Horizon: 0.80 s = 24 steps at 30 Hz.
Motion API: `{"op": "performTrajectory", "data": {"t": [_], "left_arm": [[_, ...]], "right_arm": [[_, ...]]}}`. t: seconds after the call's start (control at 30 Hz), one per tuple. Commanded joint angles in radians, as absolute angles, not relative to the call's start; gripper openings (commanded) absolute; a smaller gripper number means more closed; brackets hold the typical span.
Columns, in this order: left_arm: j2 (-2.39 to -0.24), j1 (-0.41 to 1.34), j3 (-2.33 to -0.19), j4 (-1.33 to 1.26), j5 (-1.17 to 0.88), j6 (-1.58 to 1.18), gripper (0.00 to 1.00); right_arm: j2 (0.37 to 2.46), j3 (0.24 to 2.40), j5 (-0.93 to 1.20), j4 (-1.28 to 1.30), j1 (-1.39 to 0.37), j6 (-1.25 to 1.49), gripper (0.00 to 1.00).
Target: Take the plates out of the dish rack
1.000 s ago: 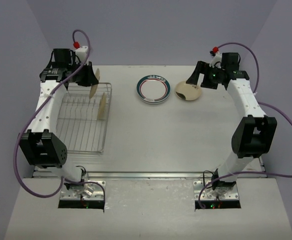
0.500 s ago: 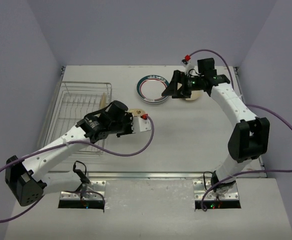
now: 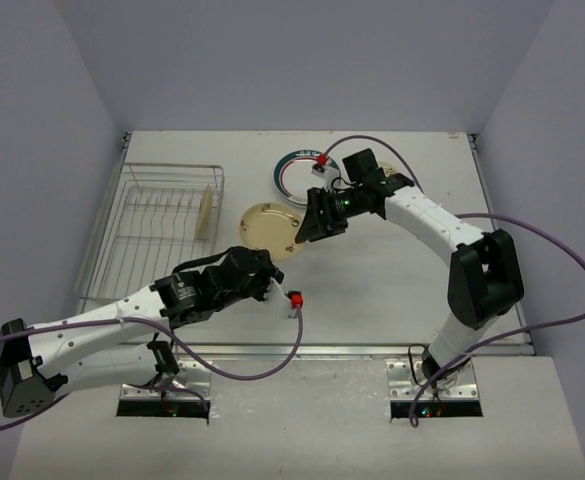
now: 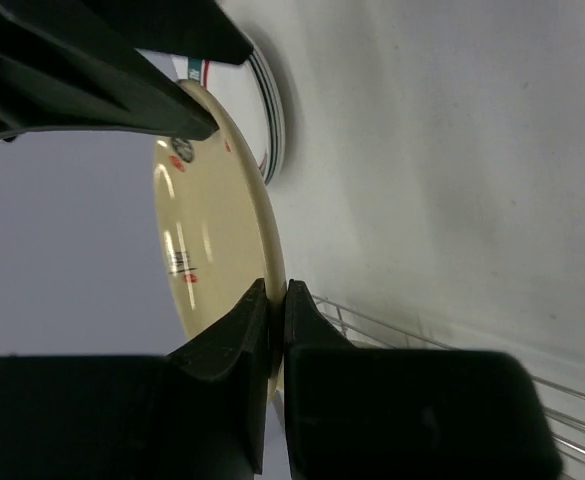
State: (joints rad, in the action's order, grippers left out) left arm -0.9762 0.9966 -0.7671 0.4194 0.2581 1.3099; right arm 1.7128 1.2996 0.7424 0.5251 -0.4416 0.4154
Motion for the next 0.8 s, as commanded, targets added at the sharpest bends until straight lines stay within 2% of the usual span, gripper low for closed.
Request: {"op": "performTrajectory", "data": {"t": [0.0,0.07,0.1,0.13,0.17,0.23,0.27,0.3,0.33,0.37,0.47,0.57,0.77], "left_arm": [[-0.931,1.013,-0.747,0.242,0.305,1.385,0.0],[-0.922,1.014,-0.737,0.224,0.308,1.388,0.0],[-0.919,1.015,-0.736,0.217,0.31,1.387,0.0],[-0.916,1.017,-0.734,0.207,0.313,1.385,0.01],[-0.915,1.019,-0.731,0.201,0.324,1.38,0.11],[-0.916,1.019,-0.721,0.194,0.357,1.366,0.43],[-0.916,1.019,-0.718,0.172,0.372,1.331,0.78],[-0.916,1.017,-0.715,0.156,0.386,1.305,0.95],[-0.917,1.016,-0.718,0.142,0.404,1.275,1.0],[-0.917,1.01,-0.724,0.138,0.405,1.242,1.0],[-0.933,0.949,-0.795,0.181,0.406,1.022,1.0],[-1.016,0.802,-0.965,0.292,0.381,0.793,1.0],[-1.102,0.578,-1.108,0.421,0.266,0.466,1.0]], "right_arm": [[1.742,1.341,0.745,0.5,-0.449,0.4,0.38],[1.748,1.346,0.746,0.503,-0.449,0.402,0.24],[1.748,1.349,0.746,0.505,-0.449,0.401,0.11],[1.749,1.352,0.74,0.506,-0.449,0.401,0.02],[1.748,1.355,0.737,0.507,-0.446,0.403,0.0],[1.744,1.358,0.74,0.508,-0.437,0.405,0.0],[1.743,1.358,0.747,0.505,-0.427,0.426,0.0],[1.748,1.36,0.772,0.506,-0.396,0.435,0.0],[1.753,1.366,0.778,0.508,-0.375,0.443,0.0],[1.753,1.374,0.778,0.508,-0.374,0.448,0.0],[1.77,1.401,0.749,0.509,-0.226,0.453,0.0],[1.802,1.444,0.717,0.511,-0.064,0.463,0.0],[1.969,1.61,0.642,0.547,0.131,0.457,0.0]]}}
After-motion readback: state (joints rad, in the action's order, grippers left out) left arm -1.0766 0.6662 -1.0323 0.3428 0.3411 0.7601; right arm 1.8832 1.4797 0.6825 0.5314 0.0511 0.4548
